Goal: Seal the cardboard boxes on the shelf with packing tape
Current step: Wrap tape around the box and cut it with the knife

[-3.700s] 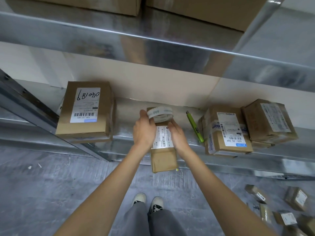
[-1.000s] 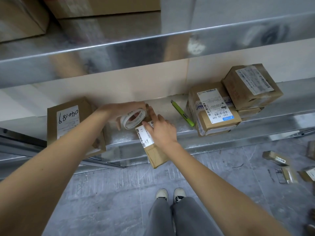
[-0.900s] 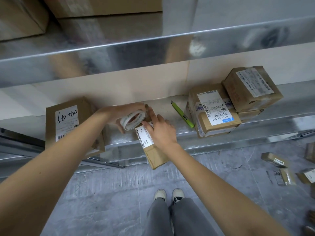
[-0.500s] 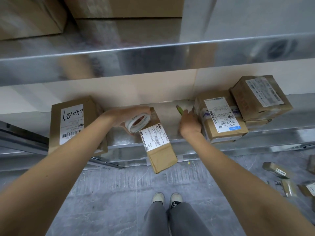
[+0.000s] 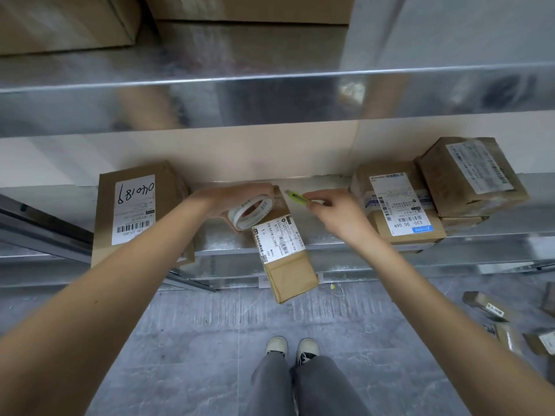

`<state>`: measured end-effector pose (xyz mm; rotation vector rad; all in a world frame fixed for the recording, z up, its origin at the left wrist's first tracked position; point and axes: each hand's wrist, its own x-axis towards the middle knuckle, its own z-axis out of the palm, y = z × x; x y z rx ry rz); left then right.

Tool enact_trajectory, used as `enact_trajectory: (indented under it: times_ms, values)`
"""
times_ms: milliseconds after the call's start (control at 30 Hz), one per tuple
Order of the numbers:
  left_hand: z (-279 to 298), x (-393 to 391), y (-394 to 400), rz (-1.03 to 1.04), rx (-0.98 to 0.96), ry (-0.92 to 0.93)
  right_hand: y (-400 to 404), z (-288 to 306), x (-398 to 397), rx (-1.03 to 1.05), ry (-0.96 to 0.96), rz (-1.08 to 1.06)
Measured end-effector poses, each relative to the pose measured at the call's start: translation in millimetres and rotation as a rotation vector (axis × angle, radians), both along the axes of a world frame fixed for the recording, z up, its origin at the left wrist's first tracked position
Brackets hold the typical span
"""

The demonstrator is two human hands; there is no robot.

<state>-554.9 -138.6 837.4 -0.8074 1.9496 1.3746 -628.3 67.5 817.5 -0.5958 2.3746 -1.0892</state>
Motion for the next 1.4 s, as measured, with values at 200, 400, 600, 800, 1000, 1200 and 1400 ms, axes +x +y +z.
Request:
enact_trajectory:
  times_ms: [200,400,600,800,1000,1200,1400]
  values:
    - [1,0,0,0.004,-0.007,-0.015,-10,3,14,0.075,0.037,0.097]
    - [2,0,3,-0.018,0.003,0.015,-13,4,21,0.125,0.1,0.086]
    - [5,-1,5,-0.022,0.01,0.011,-15,7,28,0.161,0.127,0.127]
    - [0,0,0,-0.012,-0.022,0.012,9,-1,24,0.169,0.22,-0.029]
    - [-5,-1,-4,-0.031,-0.031,0.018,5,-77,4,0.46,0.368,0.065]
    - [-5,0,-5,-0.036,-0.028,0.031,-6,-109,6,0.57,0.509,0.143]
    - [-3,0,-4,-0.047,-0.004,0.038,-22,-59,24,0.043,0.311,0.193]
